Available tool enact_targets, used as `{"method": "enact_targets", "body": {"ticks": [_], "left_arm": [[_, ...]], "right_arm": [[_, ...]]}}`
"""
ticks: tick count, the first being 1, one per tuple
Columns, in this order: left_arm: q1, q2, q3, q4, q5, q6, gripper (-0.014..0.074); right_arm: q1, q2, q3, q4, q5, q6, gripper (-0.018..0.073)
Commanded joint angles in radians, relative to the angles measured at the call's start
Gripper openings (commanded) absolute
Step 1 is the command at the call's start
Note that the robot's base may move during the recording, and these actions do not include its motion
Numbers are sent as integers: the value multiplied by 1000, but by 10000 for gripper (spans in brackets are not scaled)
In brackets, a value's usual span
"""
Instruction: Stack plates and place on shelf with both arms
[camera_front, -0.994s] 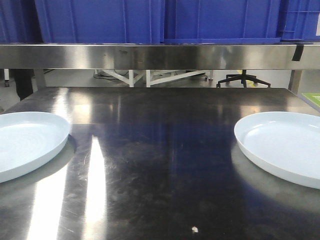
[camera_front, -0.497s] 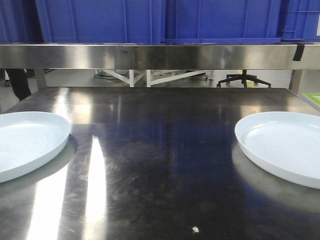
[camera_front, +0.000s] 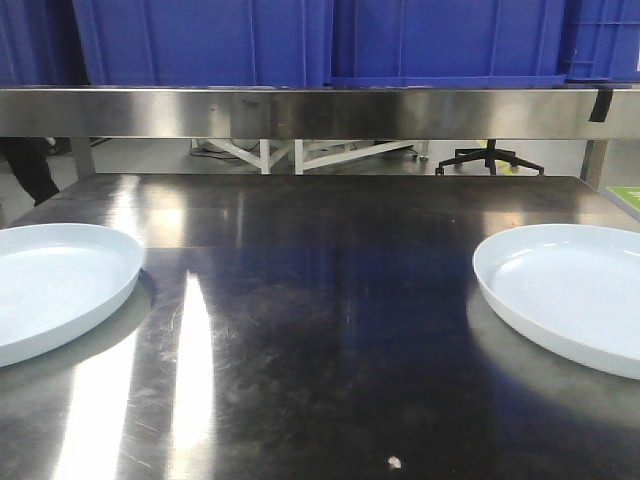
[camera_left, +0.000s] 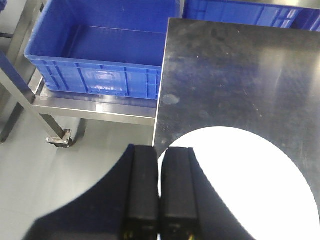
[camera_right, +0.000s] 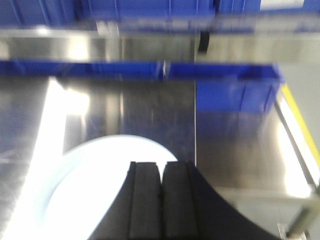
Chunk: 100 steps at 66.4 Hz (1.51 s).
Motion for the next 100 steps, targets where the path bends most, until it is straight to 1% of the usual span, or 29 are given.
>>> {"method": "enact_targets", "body": {"ticks": [1,11,20,41,52,60,65,68,69,73,76,79,82,86,89,92,100], "left_arm": [[-4,-11,-39,1,-57,-3,85],[-4,-11,-39,1,-57,-3,85],[-4,-11,-39,1,-54,-3,85],[-4,-11,-39,1,-49,-3,85],[-4,-11,-39,1,-40,-3,85],[-4,-11,-39,-1,-34,-3,85],[-4,-11,-39,-3,-24,-3,85],[-4,-11,-39,-5,-17,-3,87],[-4,-11,-39,-5,-17,-3,89],[-4,-11,-39,-5,-5,-1,122],[-4,-6,-39,-5,-1,22,171],[-4,1,-39,-5,4,42,258],[-4,18,-39,-5,8,45,346],[-4,45,-39,-5,18,45,483],[-4,69,-39,-5,23,43,531],[-4,93,-39,-5,28,40,544],[-1,173,-39,-5,28,22,541]], "right_arm": [[-4,135,-82,-13,-62,3,57],[-4,325,-125,-13,-81,3,57],[-4,403,-126,-13,-125,3,57],[-4,427,-126,-13,-163,3,57],[-4,427,-126,-13,-226,3,57],[-4,427,-126,-13,-227,3,57],[-4,427,-126,-13,-211,4,74],[-4,427,-126,-13,-194,4,131],[-4,427,-126,-13,-189,4,169],[-4,427,-126,-13,-168,4,304],[-4,427,-126,-13,-157,4,426],[-4,427,-126,-13,-147,4,503],[-4,427,-126,-13,-145,4,545],[-4,427,-126,-13,-147,4,537],[-4,427,-126,-13,-151,4,526],[-4,427,-126,-13,-152,4,515],[-4,427,-126,-13,-152,4,505]]}}
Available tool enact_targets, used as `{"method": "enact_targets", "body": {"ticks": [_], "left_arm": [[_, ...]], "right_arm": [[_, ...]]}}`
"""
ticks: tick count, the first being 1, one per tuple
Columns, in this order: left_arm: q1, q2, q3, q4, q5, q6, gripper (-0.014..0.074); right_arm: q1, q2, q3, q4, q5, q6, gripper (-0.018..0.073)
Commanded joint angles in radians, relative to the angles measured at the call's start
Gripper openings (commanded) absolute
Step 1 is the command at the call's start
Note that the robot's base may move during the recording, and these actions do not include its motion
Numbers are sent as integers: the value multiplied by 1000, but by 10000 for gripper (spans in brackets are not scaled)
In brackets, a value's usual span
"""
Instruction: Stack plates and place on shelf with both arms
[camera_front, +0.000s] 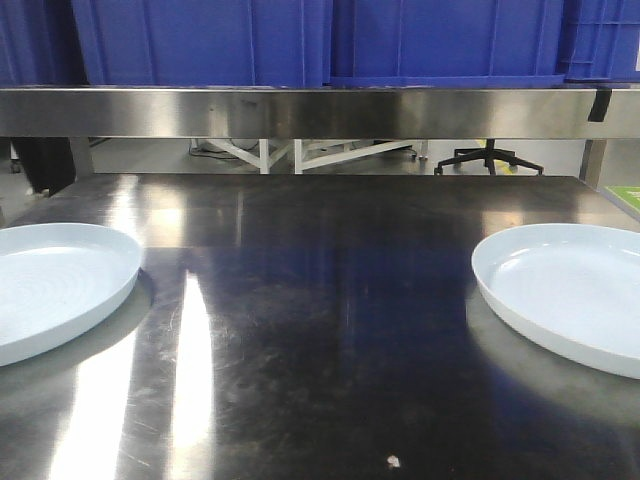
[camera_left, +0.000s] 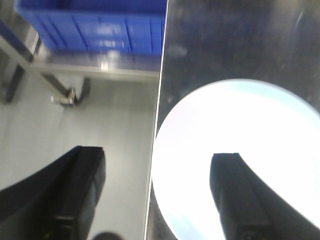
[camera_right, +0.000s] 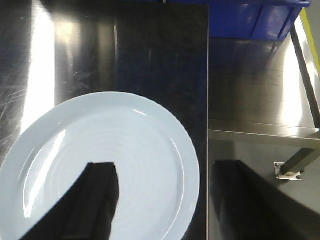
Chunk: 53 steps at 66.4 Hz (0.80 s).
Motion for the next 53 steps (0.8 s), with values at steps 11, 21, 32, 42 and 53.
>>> {"method": "enact_targets", "body": {"ticks": [11,21,32,42,53], "left_arm": [[-1,137,-36,-5,-68,-19,541],[-1,208,-36,-5,-90,-19,541],[-1,254,-36,-5,-115,-19,541],[-1,280,-36,-5,-141,-19,541],[-1,312,-36,-5,-158,-19,541]], "right_arm": [[-4,-1,-38,-13,-66,2,505],[-4,-1,-38,-13,-66,2,505],[-4,-1,-38,-13,-66,2,505],[-4,-1,-38,-13,-66,2,505],[-4,-1,-38,-13,-66,2,505]]}}
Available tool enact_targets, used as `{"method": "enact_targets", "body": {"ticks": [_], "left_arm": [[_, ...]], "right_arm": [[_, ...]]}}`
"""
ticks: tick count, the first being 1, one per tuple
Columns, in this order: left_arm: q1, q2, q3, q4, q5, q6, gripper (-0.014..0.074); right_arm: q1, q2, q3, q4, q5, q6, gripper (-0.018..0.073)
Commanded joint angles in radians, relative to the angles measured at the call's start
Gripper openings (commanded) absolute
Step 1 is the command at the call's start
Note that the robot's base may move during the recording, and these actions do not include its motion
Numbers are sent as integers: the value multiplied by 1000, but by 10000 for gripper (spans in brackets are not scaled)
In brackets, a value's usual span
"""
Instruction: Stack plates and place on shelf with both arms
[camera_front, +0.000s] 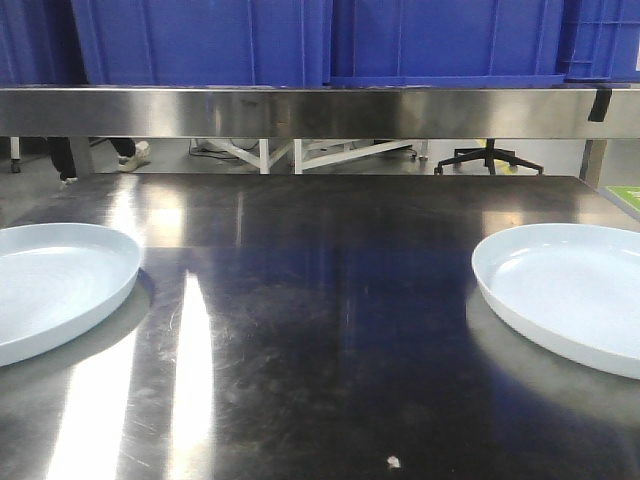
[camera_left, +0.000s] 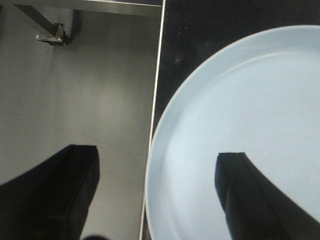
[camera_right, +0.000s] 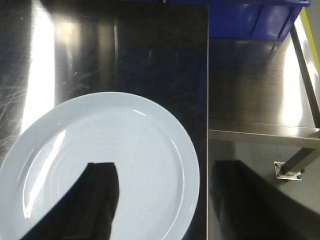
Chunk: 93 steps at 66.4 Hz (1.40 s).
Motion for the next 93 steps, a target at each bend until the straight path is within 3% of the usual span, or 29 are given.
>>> {"method": "enact_targets", "body": {"ticks": [1,25,40,93], "left_arm": [[-1,-14,-34,-3,-52,-10,541],[2,8,-34,4,-81,-10,541],[57,8,-34,1,-83,-11,541],[57,8,-34,-5,-117,-11,541]], "right_arm": [[-4,-1,-38,-13,-66,2,505],[-4,-1,-37,-13,-66,2,505],[-4,-1,-36,-13,-66,2,505],[-4,-1,-36,-13,-66,2,505]]}}
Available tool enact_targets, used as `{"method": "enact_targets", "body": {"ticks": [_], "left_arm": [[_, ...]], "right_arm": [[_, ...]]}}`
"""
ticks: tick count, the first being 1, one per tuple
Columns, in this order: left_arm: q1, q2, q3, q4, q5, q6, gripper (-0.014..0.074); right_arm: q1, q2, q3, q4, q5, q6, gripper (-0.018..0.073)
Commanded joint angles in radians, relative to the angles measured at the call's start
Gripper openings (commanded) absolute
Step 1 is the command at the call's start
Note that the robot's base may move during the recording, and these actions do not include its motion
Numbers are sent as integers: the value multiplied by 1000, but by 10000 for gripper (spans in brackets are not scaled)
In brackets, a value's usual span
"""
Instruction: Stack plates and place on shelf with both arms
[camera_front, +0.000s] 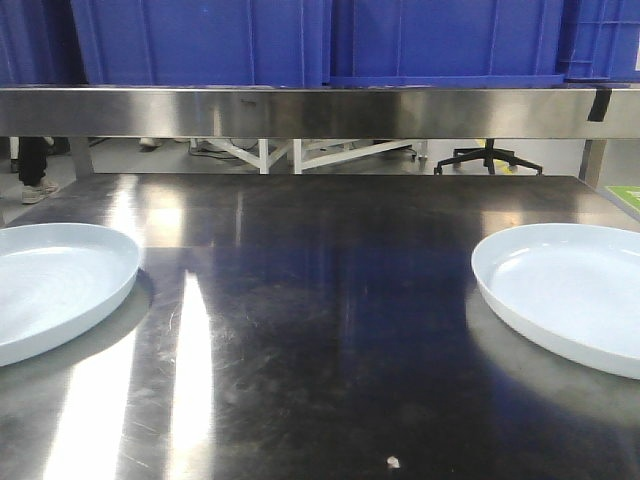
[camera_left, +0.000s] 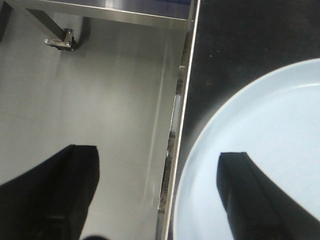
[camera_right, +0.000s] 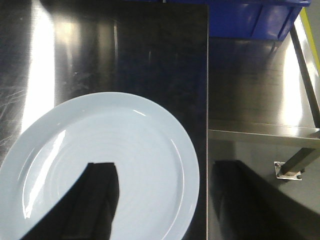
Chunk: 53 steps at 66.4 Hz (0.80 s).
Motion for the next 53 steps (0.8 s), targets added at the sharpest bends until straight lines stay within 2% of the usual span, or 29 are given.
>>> {"method": "enact_targets", "body": {"ticks": [1,53], "left_arm": [[1,-27,-32,-4,-47,-10,541],[1,38,-32,-21,-18,-10,531]], "right_arm": [[-4,-1,-36,-13,-66,1,505],[-4,-1,-36,-13,-66,1,505]]}}
